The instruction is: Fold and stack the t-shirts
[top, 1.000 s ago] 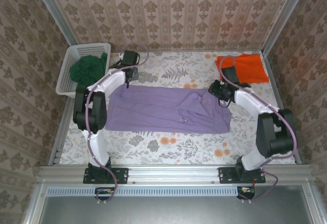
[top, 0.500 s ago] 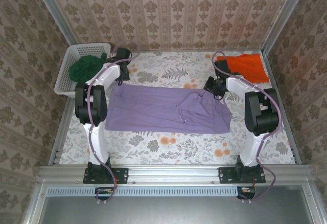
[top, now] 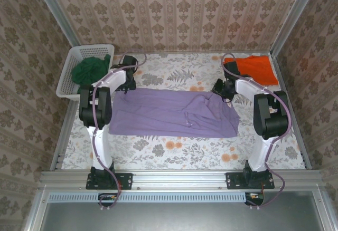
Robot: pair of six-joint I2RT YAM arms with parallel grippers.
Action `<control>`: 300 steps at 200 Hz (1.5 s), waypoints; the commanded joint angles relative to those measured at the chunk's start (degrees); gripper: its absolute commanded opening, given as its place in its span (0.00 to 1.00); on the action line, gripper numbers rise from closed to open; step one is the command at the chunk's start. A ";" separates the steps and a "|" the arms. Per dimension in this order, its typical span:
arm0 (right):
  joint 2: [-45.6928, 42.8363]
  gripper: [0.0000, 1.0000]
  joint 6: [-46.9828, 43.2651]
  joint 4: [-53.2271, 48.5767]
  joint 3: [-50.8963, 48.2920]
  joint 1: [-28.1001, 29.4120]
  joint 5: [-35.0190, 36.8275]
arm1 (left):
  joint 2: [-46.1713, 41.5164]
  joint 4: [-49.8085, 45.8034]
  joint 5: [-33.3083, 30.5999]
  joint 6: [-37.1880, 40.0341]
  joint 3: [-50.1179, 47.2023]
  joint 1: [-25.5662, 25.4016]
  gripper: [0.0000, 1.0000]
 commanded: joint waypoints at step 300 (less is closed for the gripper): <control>-2.06 0.47 -1.93 -0.64 -0.89 -3.25 -1.08 | -5.22 4.59 3.64 -5.79 -4.49 4.61 0.66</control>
